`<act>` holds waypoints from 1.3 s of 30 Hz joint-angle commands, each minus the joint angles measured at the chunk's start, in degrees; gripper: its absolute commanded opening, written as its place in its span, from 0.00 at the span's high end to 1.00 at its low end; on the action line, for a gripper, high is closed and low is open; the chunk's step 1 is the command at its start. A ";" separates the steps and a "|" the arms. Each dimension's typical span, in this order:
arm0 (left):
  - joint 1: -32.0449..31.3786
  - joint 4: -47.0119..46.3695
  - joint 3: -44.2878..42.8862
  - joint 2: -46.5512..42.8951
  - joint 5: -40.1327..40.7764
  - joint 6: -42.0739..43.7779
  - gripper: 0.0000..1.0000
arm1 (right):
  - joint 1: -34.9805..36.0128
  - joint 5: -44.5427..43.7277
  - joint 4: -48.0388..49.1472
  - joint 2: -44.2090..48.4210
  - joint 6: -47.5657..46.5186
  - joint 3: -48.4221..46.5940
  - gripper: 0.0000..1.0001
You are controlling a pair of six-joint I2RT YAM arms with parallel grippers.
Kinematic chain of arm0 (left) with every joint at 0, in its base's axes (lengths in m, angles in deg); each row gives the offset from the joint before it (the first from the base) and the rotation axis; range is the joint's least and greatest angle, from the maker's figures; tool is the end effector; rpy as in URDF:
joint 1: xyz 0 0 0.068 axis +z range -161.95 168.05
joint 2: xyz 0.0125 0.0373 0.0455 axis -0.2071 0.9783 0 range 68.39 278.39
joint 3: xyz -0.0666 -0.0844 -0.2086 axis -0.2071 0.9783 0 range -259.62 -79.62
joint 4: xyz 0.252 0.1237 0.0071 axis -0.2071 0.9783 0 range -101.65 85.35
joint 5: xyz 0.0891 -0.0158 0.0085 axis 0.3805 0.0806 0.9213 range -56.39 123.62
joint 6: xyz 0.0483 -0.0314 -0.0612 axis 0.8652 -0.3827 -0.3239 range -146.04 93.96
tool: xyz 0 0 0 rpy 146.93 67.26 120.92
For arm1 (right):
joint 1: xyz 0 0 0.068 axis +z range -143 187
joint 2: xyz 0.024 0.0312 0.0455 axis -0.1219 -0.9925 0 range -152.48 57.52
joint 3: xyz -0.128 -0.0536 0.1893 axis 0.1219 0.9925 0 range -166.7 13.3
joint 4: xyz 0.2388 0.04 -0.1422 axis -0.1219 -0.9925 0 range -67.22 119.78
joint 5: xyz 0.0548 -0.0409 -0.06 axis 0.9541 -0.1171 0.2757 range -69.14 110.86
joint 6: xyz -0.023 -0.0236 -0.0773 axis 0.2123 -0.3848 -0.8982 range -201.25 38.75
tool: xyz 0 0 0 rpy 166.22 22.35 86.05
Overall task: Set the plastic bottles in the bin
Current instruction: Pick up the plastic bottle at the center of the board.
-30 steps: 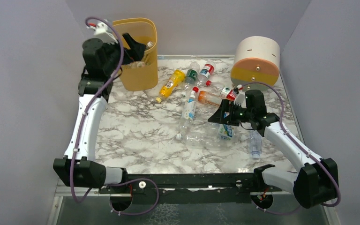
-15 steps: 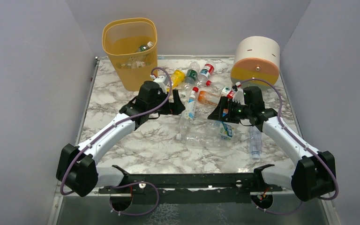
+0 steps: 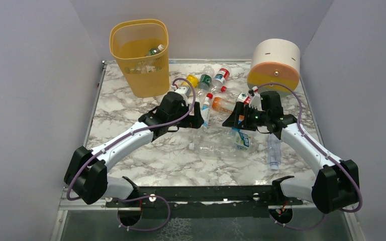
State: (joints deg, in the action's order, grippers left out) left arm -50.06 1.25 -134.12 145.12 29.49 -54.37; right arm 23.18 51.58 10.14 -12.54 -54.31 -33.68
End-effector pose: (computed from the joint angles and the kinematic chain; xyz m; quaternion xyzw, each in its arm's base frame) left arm 0.2781 -0.2247 0.2020 0.0921 0.8824 -0.2789 0.3676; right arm 0.2894 0.1231 0.1824 -0.0229 0.8894 0.3677 0.2705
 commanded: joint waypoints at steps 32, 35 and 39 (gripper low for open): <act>-3.50 -0.67 -4.60 13.53 6.87 4.54 0.01 | 0.25 -3.79 2.00 0.78 0.79 -1.37 0.01; -3.96 -1.48 -5.06 15.59 7.92 4.14 0.01 | 0.25 -3.43 1.97 0.88 0.80 -1.29 0.01; -4.57 -2.35 -5.75 17.92 9.14 3.74 0.01 | 0.25 -2.86 2.34 0.93 0.90 -0.89 0.00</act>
State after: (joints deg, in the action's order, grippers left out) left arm -53.75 1.30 -137.40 161.07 36.69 -50.42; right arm 23.18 48.46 10.84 -12.45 -53.79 -34.36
